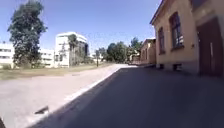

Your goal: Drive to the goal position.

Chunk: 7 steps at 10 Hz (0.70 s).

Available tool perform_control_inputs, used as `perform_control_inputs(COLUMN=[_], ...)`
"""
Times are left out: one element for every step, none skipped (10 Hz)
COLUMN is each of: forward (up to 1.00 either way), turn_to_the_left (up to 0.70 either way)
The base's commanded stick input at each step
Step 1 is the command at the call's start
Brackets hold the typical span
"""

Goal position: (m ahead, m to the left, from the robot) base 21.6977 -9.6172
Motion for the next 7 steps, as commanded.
perform_control_inputs(forward=[0.70,0.70,0.70,0.70,0.70,0.70,0.70], turn_to_the_left=[0.14,0.13,0.08,0.00,0.00,0.00,0.00])
